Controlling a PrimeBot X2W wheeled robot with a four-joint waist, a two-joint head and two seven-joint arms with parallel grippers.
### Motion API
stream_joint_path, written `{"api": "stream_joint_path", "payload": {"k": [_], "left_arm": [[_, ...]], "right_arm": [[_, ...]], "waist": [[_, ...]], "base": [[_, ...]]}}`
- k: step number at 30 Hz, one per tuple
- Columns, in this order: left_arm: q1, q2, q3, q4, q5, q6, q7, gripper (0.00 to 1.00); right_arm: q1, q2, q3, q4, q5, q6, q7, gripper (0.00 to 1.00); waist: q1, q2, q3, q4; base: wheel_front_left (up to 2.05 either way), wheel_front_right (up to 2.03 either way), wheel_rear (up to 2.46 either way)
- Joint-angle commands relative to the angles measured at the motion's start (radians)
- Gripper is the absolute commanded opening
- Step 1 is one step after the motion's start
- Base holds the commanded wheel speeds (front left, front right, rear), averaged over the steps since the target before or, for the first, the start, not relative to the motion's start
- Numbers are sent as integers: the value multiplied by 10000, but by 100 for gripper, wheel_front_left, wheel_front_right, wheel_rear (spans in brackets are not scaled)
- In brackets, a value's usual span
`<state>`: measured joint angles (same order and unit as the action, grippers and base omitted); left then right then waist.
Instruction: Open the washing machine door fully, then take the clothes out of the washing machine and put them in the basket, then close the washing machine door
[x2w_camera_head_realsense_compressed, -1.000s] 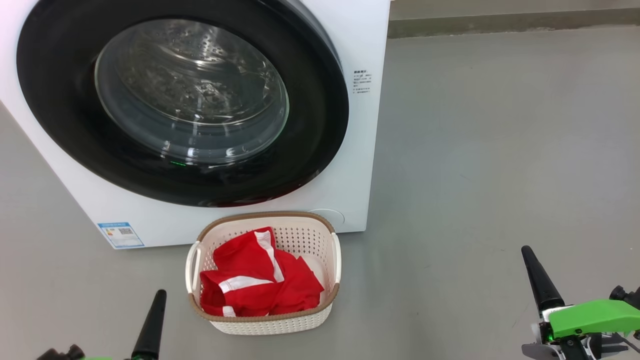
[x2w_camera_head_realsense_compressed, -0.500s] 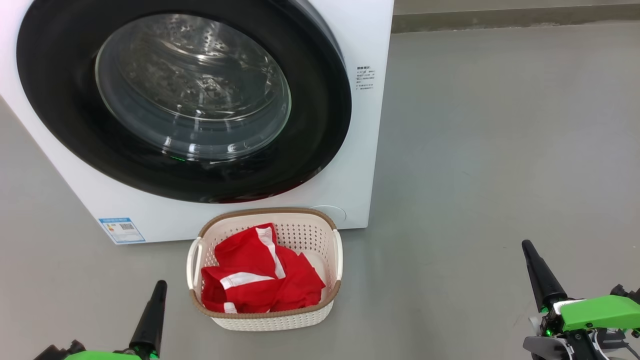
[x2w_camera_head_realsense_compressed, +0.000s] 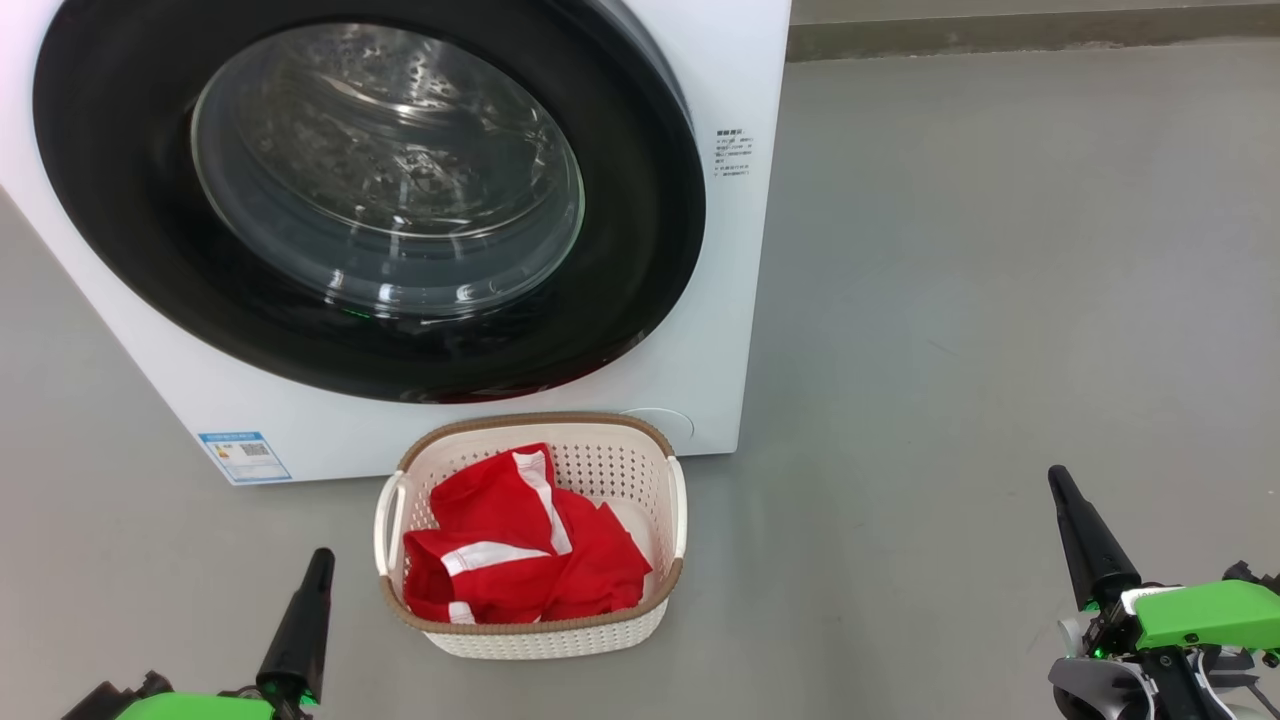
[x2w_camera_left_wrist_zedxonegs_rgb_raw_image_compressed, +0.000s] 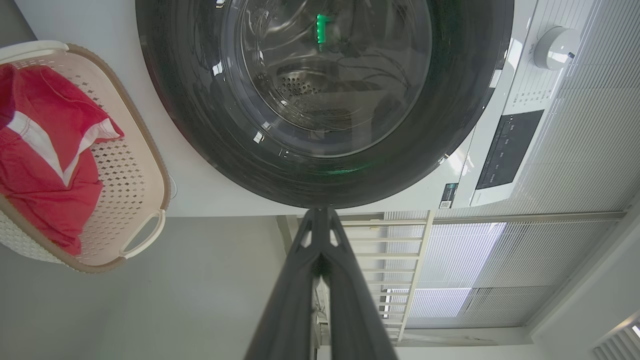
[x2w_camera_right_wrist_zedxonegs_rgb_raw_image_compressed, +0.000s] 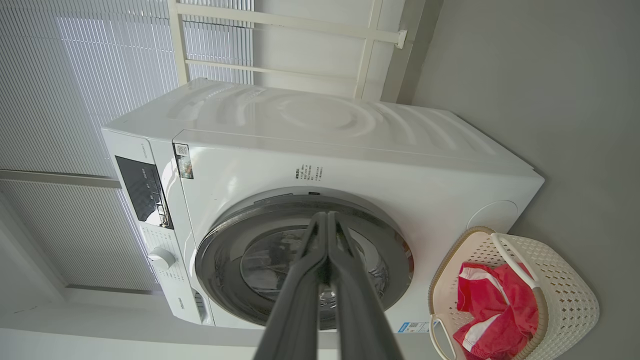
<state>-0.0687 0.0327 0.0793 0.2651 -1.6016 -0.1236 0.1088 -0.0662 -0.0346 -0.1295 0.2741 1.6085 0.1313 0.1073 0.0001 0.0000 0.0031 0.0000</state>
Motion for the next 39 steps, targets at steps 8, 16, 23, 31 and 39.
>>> {"api": "stream_joint_path", "payload": {"k": [8, 16, 23, 31, 39], "left_arm": [[-394, 175, 347, -197, -69, -71, 46, 0], [-394, 175, 347, -197, -69, -71, 45, 0], [-394, 175, 346, -197, -69, -71, 45, 0], [-394, 175, 346, -198, -69, -71, 45, 0], [-394, 175, 346, -198, -70, -71, 45, 0]], "right_arm": [[-417, -156, 157, -293, 1, -6, 59, 0], [-417, -156, 158, -293, 2, -6, 59, 0], [-417, -156, 158, -293, 2, -6, 59, 0], [-417, -156, 158, -293, 2, -6, 59, 0], [-417, -156, 158, -293, 2, -6, 59, 0]], "waist": [[-1, 0, 0, 0], [-1, 0, 0, 0], [-1, 0, 0, 0], [-1, 0, 0, 0], [-1, 0, 0, 0]], "base": [[0, 0, 0], [0, 0, 0], [0, 0, 0], [0, 0, 0], [0, 0, 0]]}}
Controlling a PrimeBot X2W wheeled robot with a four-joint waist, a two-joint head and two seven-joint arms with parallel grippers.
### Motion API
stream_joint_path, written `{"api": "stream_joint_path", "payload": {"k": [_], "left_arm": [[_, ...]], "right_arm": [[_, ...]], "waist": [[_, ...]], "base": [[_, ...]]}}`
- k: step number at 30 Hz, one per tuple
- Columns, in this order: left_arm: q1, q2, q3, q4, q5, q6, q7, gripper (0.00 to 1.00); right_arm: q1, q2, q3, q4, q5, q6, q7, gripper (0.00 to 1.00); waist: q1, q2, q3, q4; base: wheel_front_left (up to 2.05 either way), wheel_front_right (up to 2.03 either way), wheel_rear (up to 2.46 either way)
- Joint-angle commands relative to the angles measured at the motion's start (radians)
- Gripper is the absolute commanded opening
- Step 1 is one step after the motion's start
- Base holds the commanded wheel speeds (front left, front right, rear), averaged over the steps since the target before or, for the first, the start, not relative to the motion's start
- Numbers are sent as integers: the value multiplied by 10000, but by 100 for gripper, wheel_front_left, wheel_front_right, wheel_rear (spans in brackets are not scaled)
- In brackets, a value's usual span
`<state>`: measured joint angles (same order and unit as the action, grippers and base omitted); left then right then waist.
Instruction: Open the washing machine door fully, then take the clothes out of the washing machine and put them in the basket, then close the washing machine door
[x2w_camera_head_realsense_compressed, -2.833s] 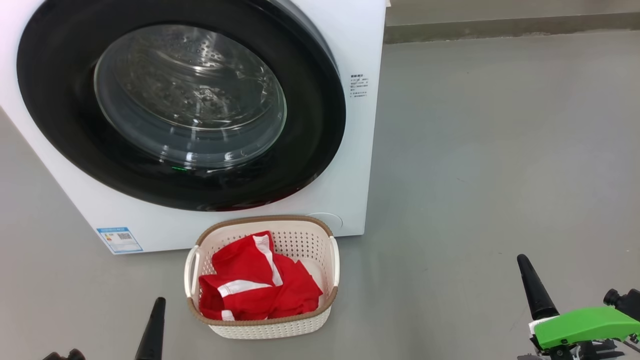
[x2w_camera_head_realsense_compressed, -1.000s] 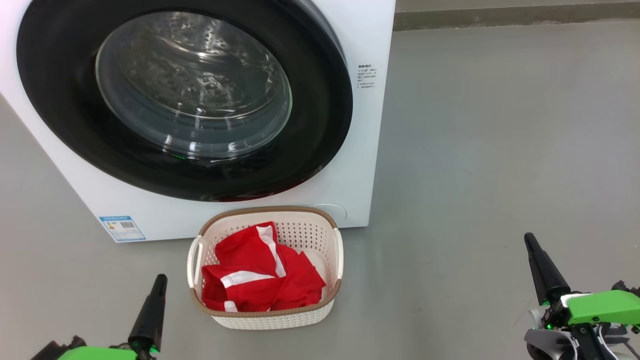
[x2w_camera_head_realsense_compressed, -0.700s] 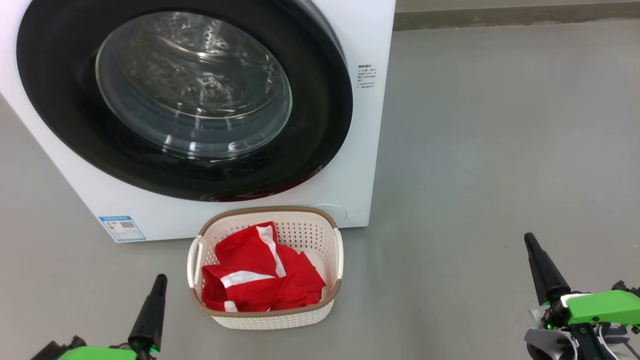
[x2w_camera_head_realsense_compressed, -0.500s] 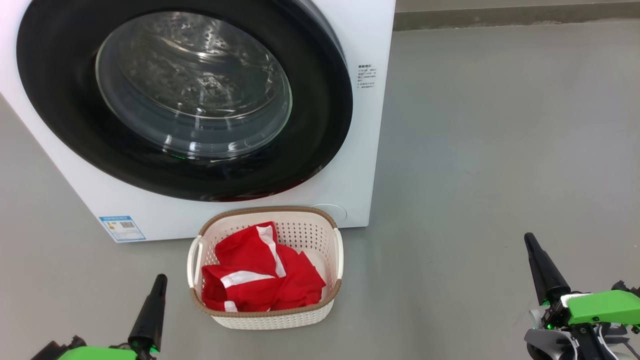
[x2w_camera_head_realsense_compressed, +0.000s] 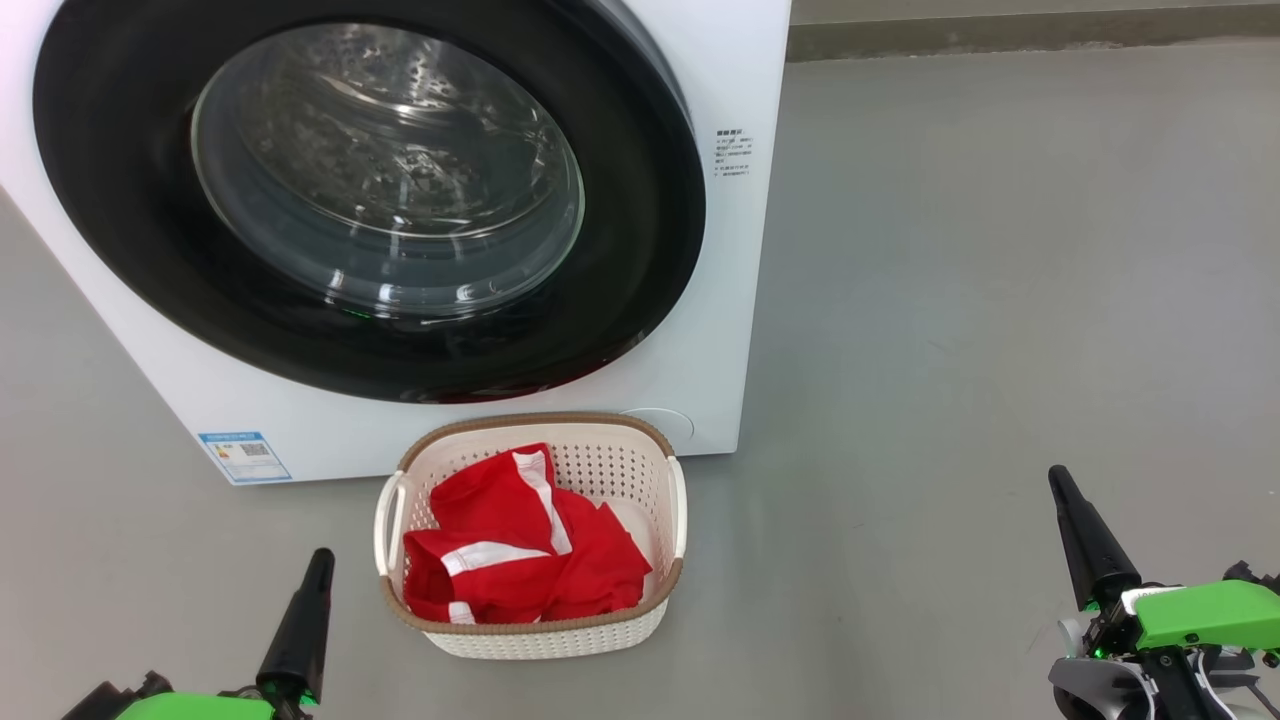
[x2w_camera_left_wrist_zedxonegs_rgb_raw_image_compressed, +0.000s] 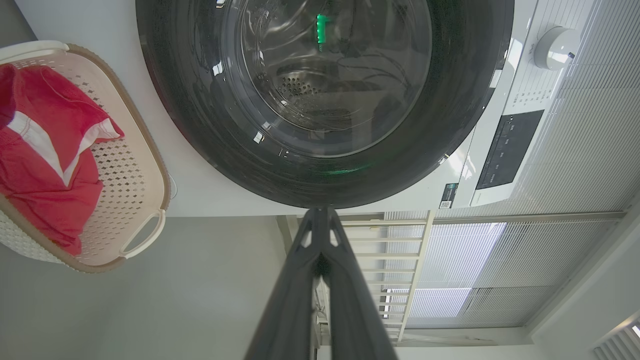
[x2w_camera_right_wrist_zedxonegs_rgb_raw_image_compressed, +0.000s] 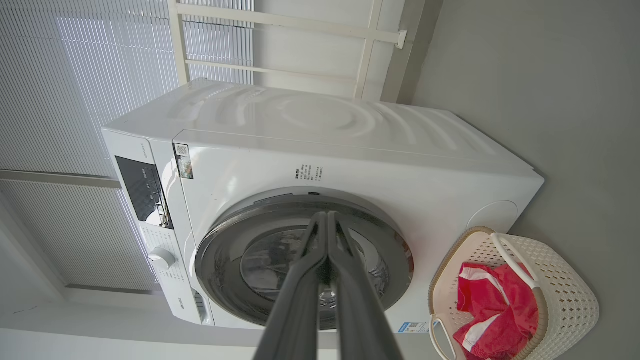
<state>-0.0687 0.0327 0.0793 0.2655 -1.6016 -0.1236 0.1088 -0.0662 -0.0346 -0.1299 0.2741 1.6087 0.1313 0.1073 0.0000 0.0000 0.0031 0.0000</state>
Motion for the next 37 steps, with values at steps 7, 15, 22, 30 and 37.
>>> {"api": "stream_joint_path", "payload": {"k": [7, 15, 22, 30, 37], "left_arm": [[-394, 175, 346, -202, -70, -71, 44, 0], [-394, 175, 345, -202, -70, -71, 44, 0], [-394, 175, 345, -202, -70, -71, 44, 0], [-394, 175, 345, -203, -70, -71, 44, 0], [-394, 175, 345, -203, -71, -71, 44, 0]], "right_arm": [[-417, -156, 162, -293, 0, -6, 59, 0], [-417, -156, 162, -293, 0, -6, 58, 0], [-417, -156, 162, -294, 0, -6, 58, 0], [-417, -156, 162, -294, 0, -6, 58, 0], [-417, -156, 163, -294, 1, -6, 58, 0]], "waist": [[0, 0, 0, 0], [0, 0, 0, 0], [0, 0, 0, 0], [0, 0, 0, 0], [0, 0, 0, 0]], "base": [[0, 0, 0], [0, 0, 0], [0, 0, 0], [0, 0, 0], [0, 0, 0]]}}
